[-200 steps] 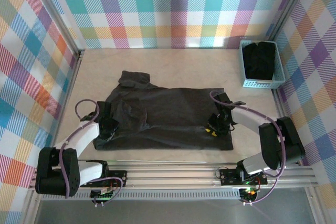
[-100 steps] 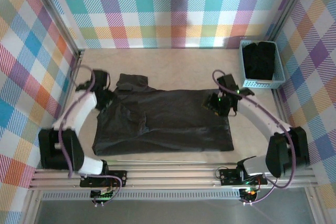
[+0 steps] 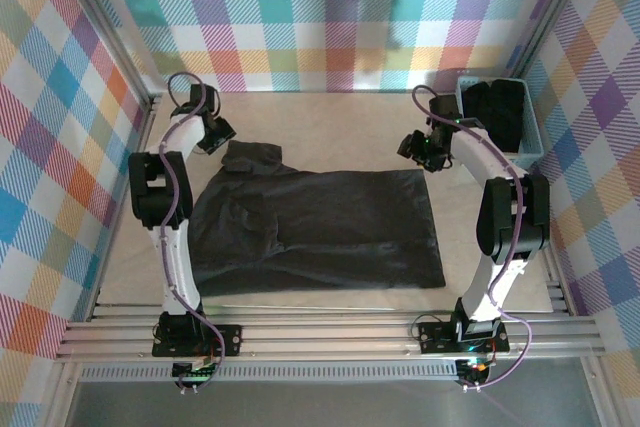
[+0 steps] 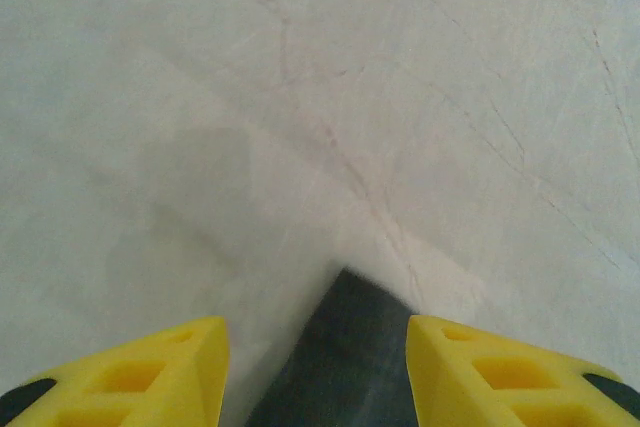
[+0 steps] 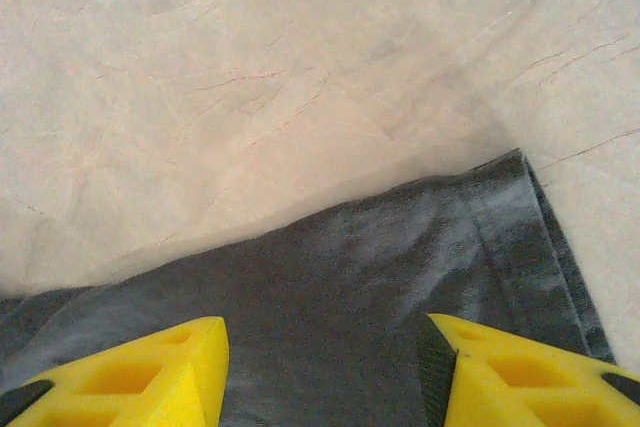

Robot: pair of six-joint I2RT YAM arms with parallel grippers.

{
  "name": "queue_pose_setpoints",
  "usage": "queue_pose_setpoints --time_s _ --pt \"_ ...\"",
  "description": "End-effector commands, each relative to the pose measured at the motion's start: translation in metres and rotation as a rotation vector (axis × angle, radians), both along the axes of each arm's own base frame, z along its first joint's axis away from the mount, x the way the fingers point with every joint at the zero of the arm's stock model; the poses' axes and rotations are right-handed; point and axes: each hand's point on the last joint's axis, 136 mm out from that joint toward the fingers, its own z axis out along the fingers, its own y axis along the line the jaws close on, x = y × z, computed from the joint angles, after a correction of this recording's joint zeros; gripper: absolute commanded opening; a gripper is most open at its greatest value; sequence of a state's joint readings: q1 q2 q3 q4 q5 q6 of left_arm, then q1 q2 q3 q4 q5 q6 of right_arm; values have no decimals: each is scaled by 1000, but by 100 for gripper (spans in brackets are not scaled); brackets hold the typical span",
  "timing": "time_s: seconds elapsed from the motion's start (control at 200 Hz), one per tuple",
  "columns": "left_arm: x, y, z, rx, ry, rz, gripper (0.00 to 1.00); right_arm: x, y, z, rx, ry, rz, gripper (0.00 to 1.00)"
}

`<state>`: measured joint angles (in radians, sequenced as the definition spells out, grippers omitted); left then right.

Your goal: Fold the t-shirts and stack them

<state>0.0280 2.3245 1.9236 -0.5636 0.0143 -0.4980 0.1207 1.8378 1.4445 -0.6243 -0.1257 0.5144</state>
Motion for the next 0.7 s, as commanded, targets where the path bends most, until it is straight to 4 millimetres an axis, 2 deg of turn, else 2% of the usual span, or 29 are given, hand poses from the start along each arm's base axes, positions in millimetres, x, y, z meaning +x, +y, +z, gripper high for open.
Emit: queue_pose_setpoints --time_s 0.0,0.215,0.305,0.485,0.59,0.695 --pt "9 -4 -5 9 10 -59 49 2 1 2 17 9 19 53" --pt "0 -17 -27 -33 56 -97 43 8 -19 -12 -10 44 -50 54" --pt "-2 -27 -30 -48 67 -118 36 9 -26 -19 -27 62 -81 54" --pt "-2 -41 -29 -73 55 -154 23 12 -37 -31 -76 114 -125 54" --pt "-4 -42 -25 -62 56 -160 21 11 -47 -41 -103 152 -159 54" --pt "-6 -40 -18 -43 41 -162 8 12 -52 -48 -121 176 -175 55"
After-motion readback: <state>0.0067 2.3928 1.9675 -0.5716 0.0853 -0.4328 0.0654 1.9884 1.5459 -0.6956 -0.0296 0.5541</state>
